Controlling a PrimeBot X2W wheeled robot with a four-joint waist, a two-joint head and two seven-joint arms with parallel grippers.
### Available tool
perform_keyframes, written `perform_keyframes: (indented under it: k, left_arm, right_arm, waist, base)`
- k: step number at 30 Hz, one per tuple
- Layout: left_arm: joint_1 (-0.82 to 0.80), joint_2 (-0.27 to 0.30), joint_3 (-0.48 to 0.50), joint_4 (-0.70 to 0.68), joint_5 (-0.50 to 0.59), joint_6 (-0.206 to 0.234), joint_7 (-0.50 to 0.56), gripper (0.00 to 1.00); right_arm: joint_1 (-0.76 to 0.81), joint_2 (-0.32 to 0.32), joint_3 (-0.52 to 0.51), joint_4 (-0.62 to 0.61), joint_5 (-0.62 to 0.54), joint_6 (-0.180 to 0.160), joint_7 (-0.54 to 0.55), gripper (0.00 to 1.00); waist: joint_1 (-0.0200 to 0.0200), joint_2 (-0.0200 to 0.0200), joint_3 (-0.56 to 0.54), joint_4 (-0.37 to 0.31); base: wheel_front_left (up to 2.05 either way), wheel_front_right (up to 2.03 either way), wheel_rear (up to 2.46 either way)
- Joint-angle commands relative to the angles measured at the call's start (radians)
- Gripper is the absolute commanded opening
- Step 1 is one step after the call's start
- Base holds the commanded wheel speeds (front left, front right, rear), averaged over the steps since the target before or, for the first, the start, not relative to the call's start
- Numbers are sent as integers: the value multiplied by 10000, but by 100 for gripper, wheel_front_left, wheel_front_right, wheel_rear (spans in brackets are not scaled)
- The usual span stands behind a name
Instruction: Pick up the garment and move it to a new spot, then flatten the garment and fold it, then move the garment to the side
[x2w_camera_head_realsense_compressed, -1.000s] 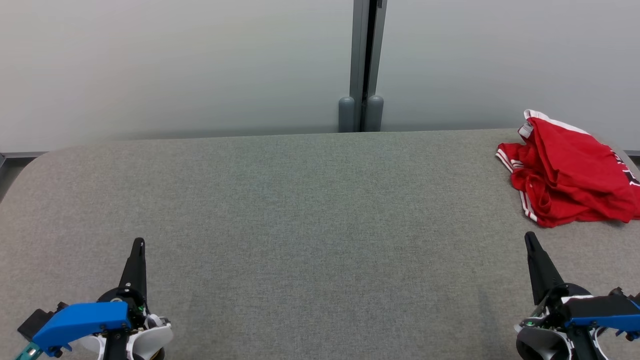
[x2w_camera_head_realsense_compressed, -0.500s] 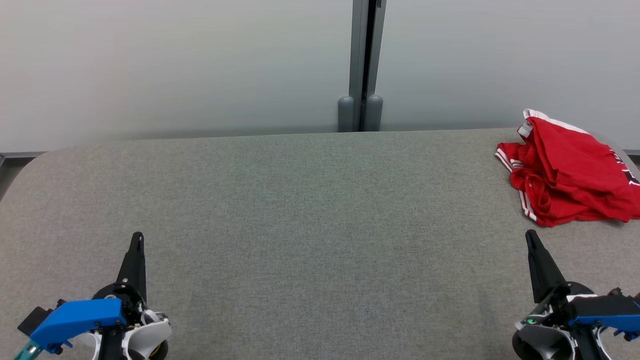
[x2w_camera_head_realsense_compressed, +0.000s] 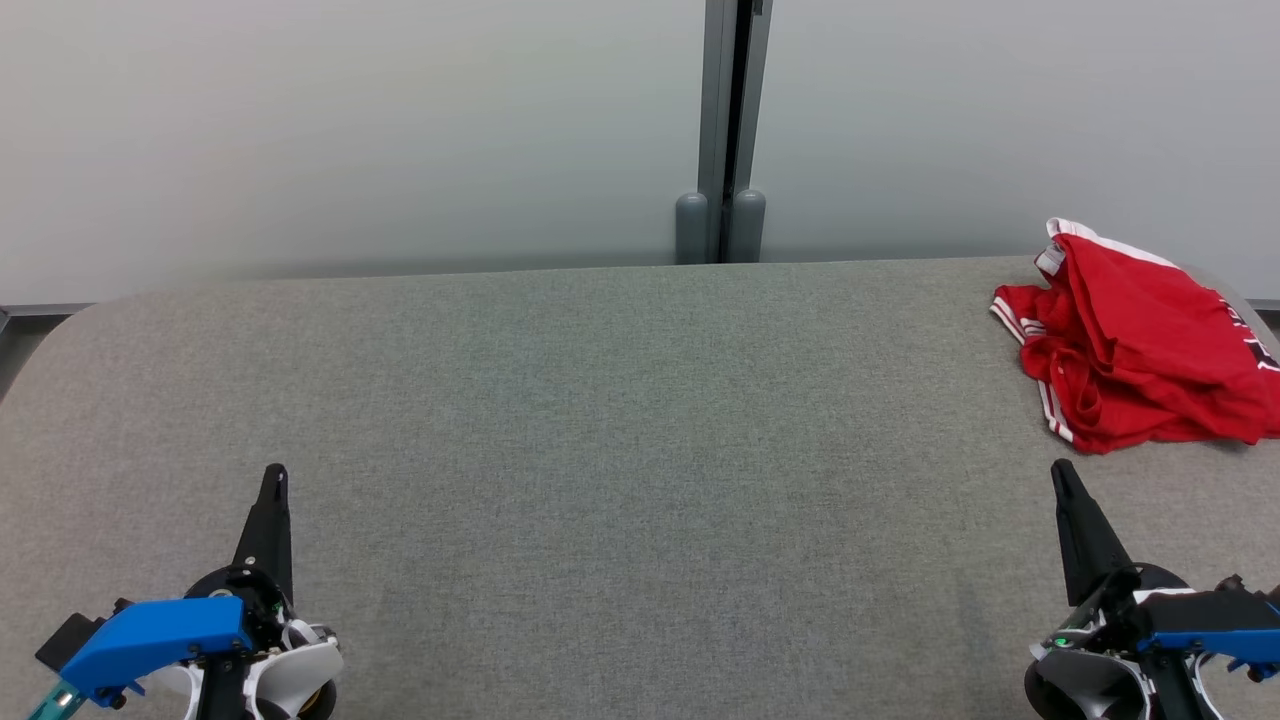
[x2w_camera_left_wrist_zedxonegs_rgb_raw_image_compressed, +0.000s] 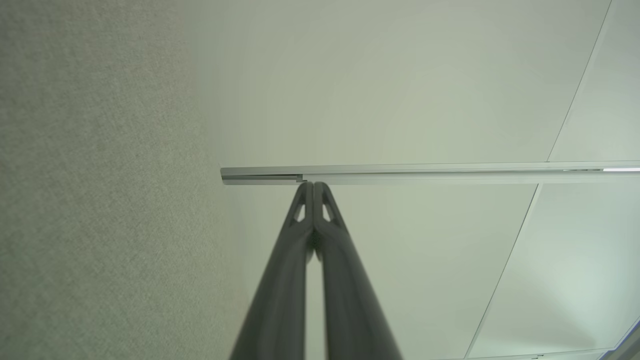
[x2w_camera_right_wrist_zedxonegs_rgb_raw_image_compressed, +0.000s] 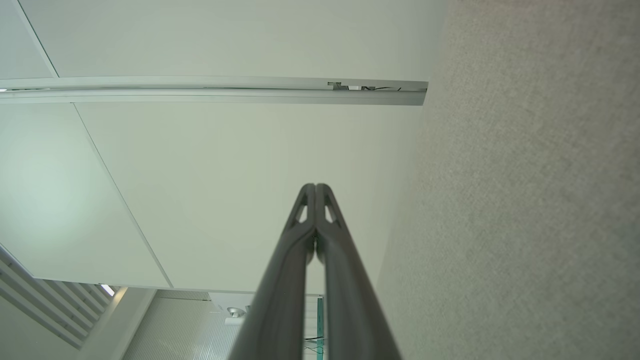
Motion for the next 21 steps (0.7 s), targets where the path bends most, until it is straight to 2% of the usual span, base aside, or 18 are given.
perform_keyframes:
  k: [1, 21]
  left_arm:
    - [-95, -19, 18, -44, -27, -89, 36, 0]
    - [-95, -19, 16, -46, -28, -89, 34, 0]
  right_arm:
    - [-143, -77, -28, -29, 24, 4, 35, 0]
    - [-140, -75, -27, -27, 24, 4, 34, 0]
  waist:
    - [0, -1, 0, 1]
    - [0, -1, 0, 1]
  base:
    - [0, 0, 0]
    - [0, 0, 0]
